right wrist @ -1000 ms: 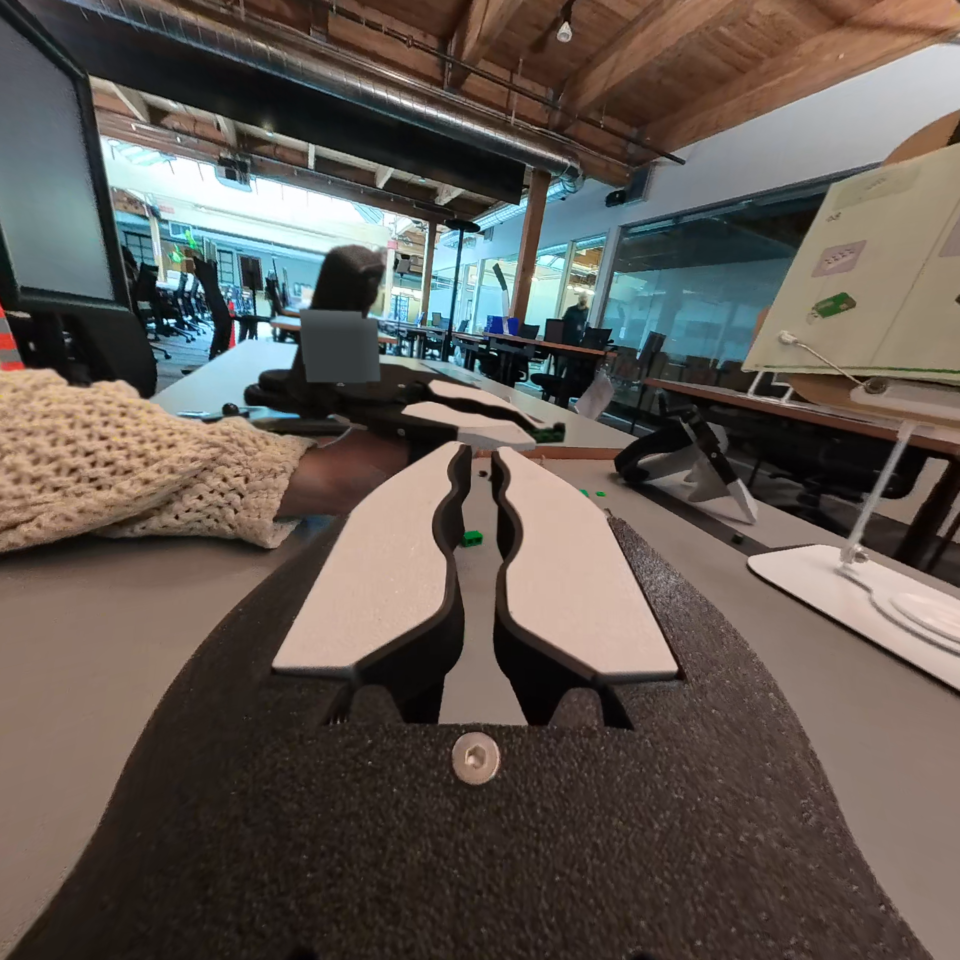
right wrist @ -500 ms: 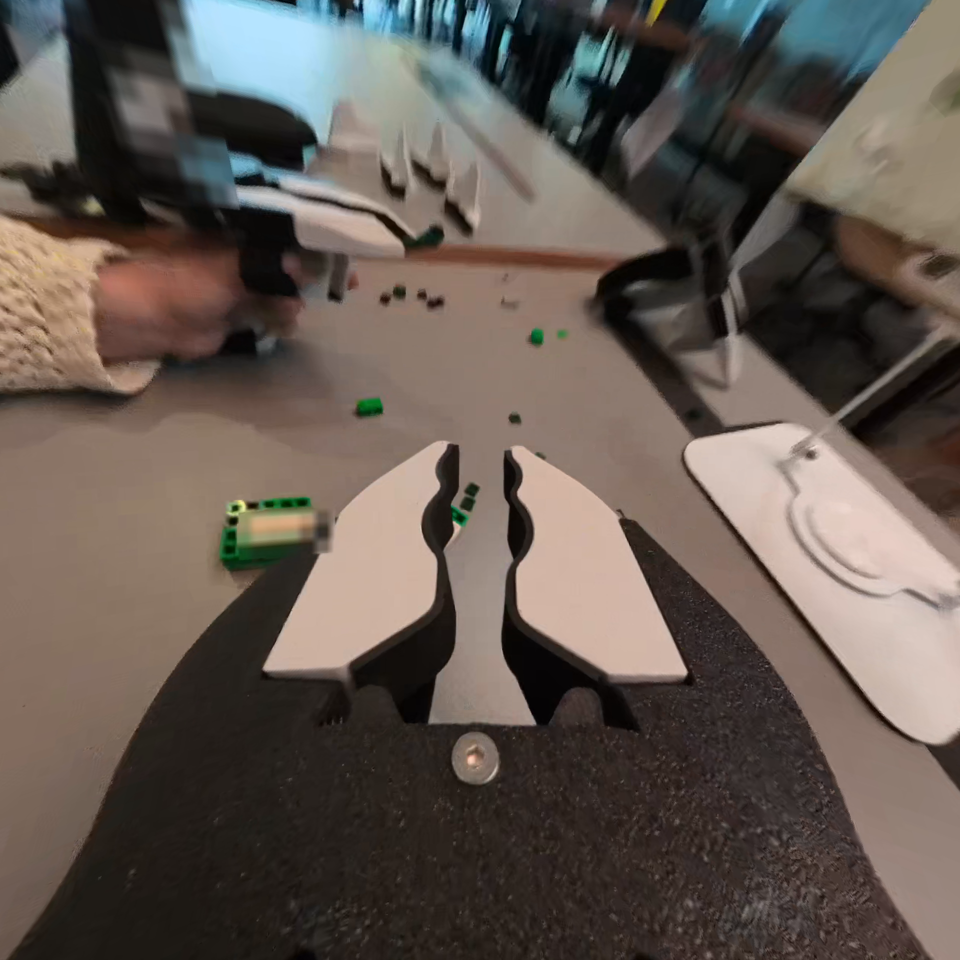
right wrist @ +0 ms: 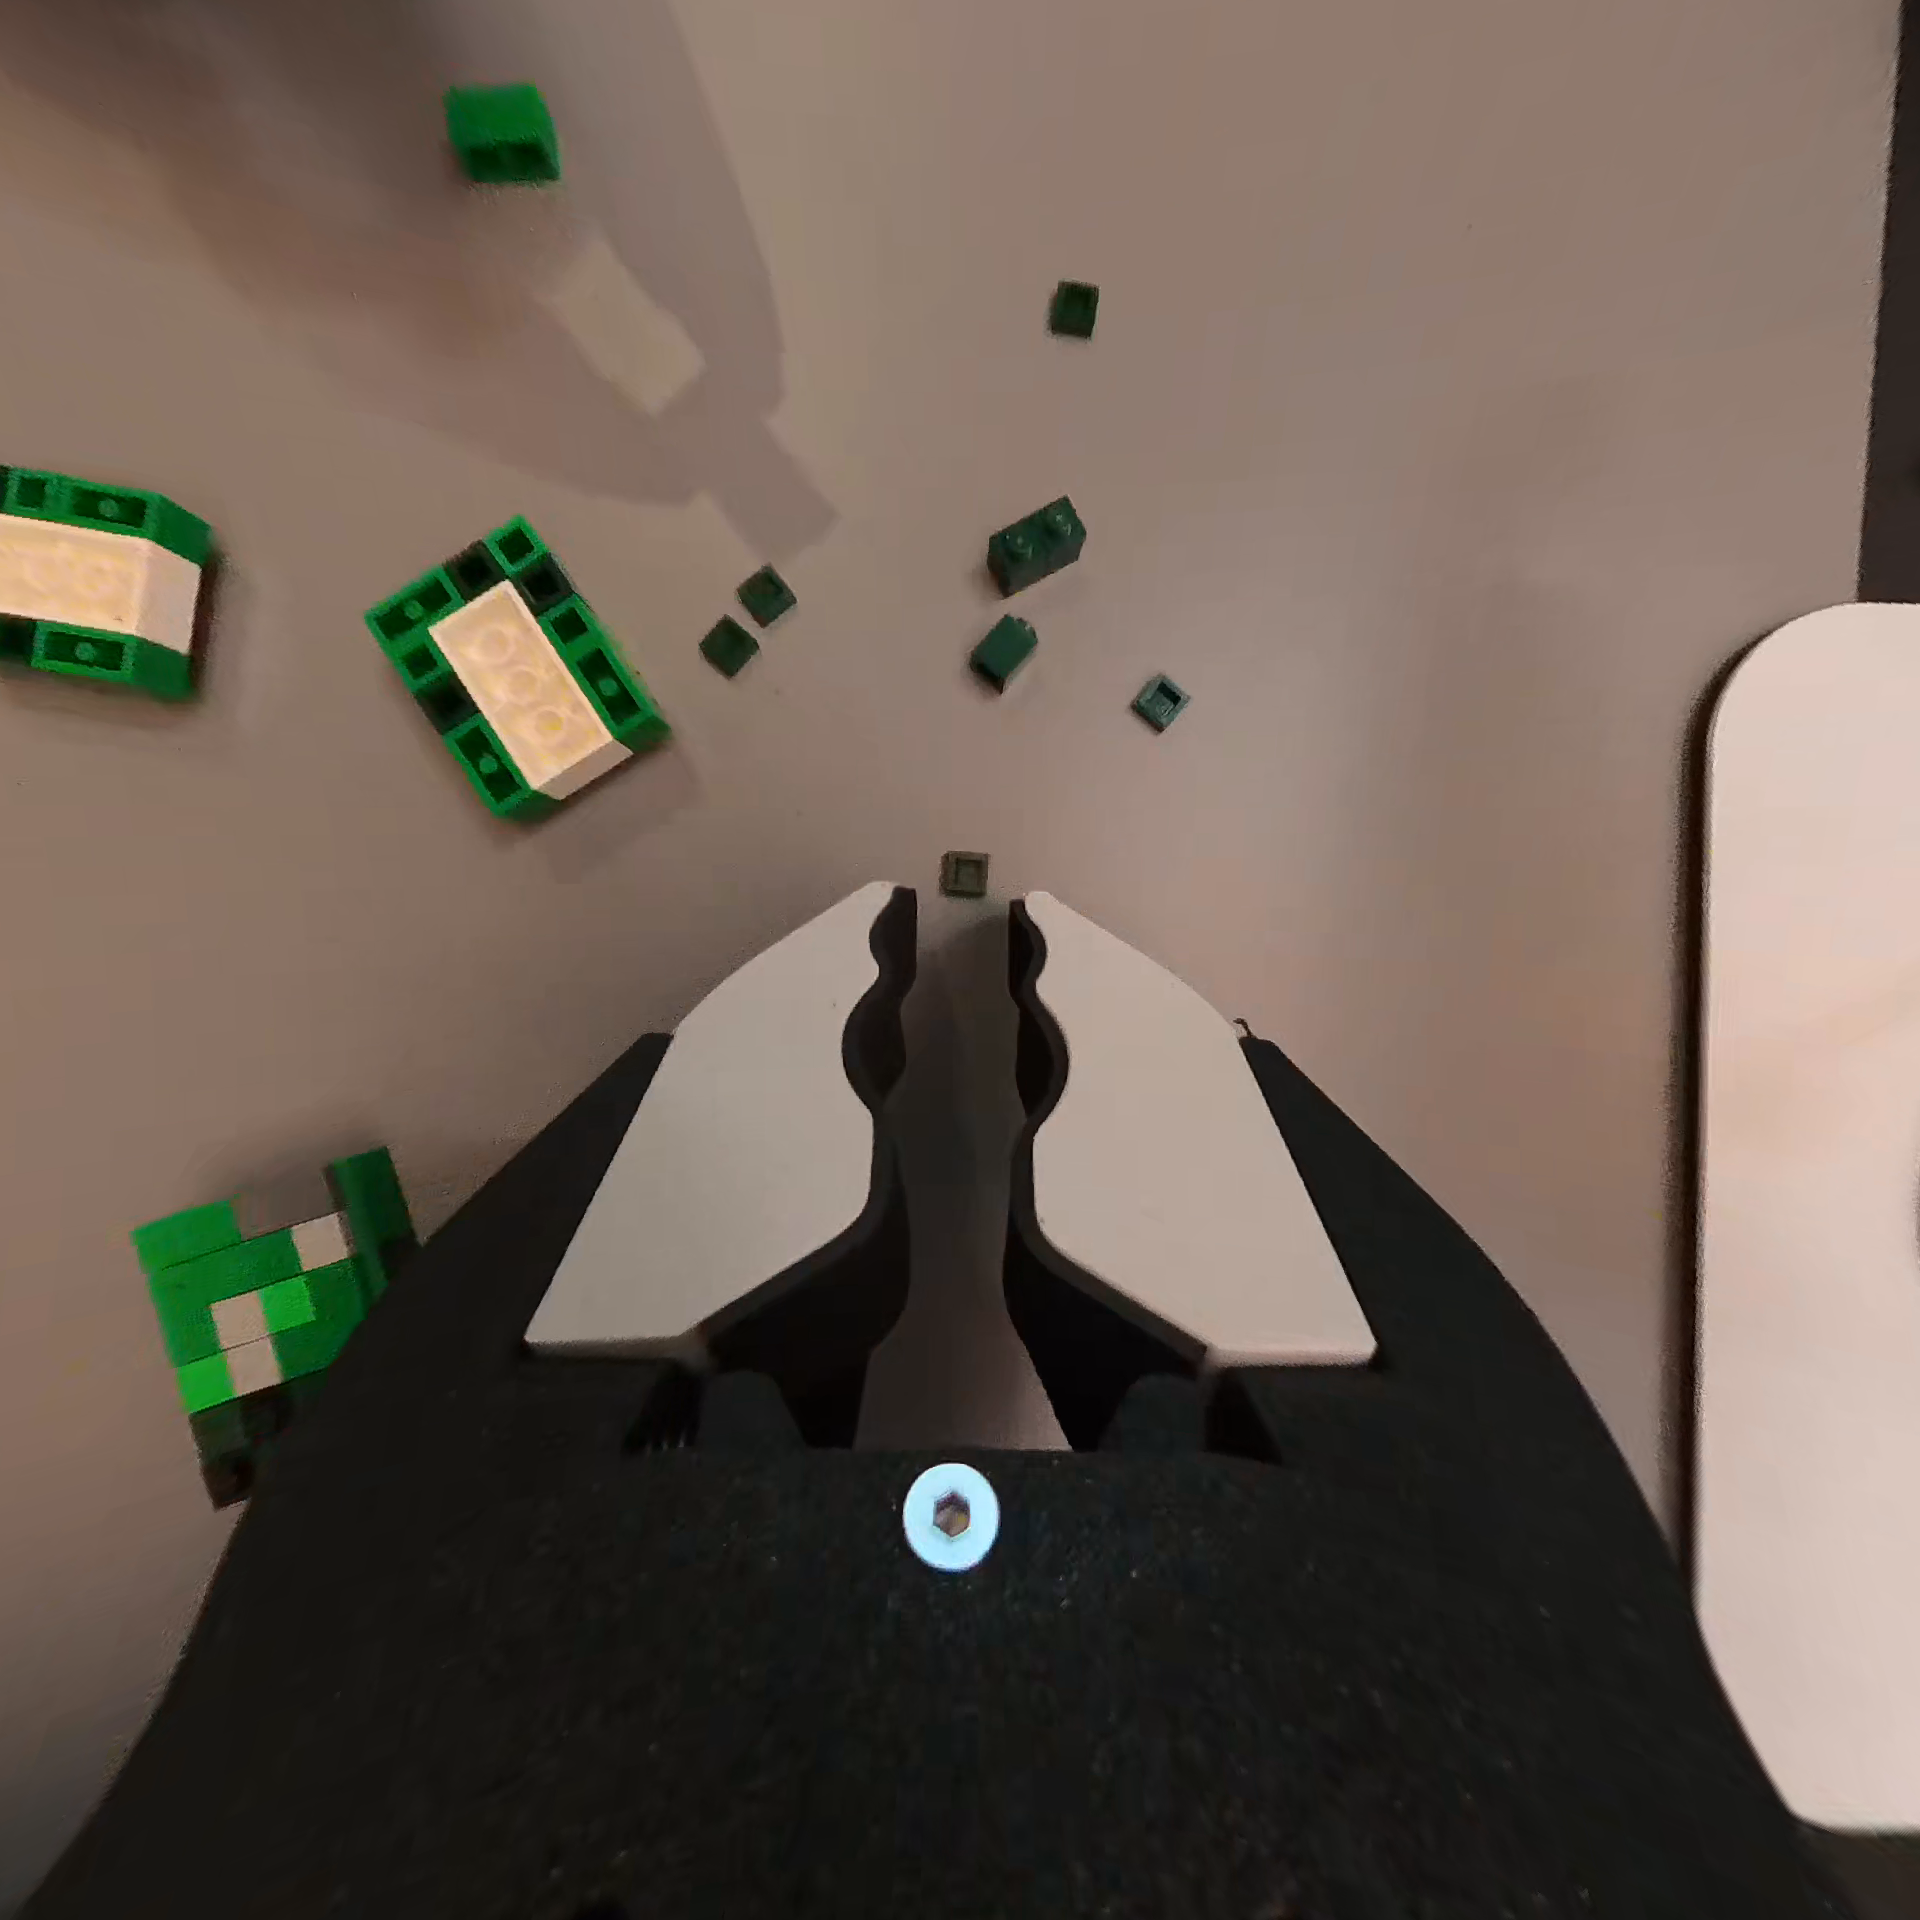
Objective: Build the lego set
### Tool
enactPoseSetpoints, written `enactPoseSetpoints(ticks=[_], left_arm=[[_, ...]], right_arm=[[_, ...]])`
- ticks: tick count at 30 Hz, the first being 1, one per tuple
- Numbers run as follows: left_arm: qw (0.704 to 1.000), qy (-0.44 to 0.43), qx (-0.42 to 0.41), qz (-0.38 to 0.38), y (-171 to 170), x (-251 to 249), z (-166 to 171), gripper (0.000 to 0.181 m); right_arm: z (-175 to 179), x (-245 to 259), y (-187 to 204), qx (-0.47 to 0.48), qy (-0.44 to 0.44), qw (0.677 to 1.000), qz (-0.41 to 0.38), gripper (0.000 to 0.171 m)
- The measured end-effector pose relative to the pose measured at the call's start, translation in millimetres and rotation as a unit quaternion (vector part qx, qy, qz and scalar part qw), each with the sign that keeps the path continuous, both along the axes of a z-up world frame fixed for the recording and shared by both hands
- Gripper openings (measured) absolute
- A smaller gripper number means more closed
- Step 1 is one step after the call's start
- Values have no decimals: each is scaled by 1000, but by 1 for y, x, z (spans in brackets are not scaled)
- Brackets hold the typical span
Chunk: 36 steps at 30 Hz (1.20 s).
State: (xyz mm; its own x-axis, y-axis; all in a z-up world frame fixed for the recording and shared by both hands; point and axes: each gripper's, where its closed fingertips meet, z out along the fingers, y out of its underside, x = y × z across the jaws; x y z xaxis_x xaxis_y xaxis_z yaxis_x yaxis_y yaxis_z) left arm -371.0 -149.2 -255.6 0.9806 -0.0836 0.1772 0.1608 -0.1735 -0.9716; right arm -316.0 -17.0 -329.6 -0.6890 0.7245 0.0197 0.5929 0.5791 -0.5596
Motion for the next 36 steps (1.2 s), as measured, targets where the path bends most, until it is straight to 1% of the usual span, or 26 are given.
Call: enactPoseSetpoints(ticks=[3, 6, 11, 17, 19, 21, 23, 25, 28, 31, 34, 36], left_arm=[[1000, 15, -7, -11, 1, 7, -1, 16], [999, 25, -11, -21, 3, 12, -1, 16], [998, 39, -18, -35, 6, 21, -3, 16], [996, 65, -29, -56, 9, 33, -7, 16], [995, 78, -37, -59, 9, 35, -9, 16], [993, 89, -41, -60, 9, 36, -10, 16], [993, 96, -41, -60, 10, 38, -10, 16], [992, 106, -36, -61, 10, 40, -8, 16], [988, 126, -32, -80, 12, 51, -8, 15], [984, 141, -59, -87, 17, 57, -22, 16], [981, 154, -72, -96, 19, 62, -28, 16], [980, 158, -68, -96, 19, 62, -27, 16]], right_arm=[[-2, -1, -2, -26, -1, 1000, 6, 17], [-5, -2, 0, -31, -4, 999, 11, 16], [-6, -6, 2, -29, 16, 999, 15, 11], [-6, -5, -4, -27, 34, 998, 34, 13], [-6, -6, -4, -27, 31, 998, 37, 8], [-6, -4, -5, -32, 15, 999, 40, 7], [-4, -3, -7, -12, 27, 998, 51, 7], [4, 0, -22, -10, 47, 996, 69, 7], [17, 8, -54, -3, 70, 992, 102, 7], [26, 15, -82, 15, 95, 985, 140, 7], [36, 16, -98, 23, 118, 981, 152, 7], [40, 14, -101, 39, 134, 978, 155, 7]])
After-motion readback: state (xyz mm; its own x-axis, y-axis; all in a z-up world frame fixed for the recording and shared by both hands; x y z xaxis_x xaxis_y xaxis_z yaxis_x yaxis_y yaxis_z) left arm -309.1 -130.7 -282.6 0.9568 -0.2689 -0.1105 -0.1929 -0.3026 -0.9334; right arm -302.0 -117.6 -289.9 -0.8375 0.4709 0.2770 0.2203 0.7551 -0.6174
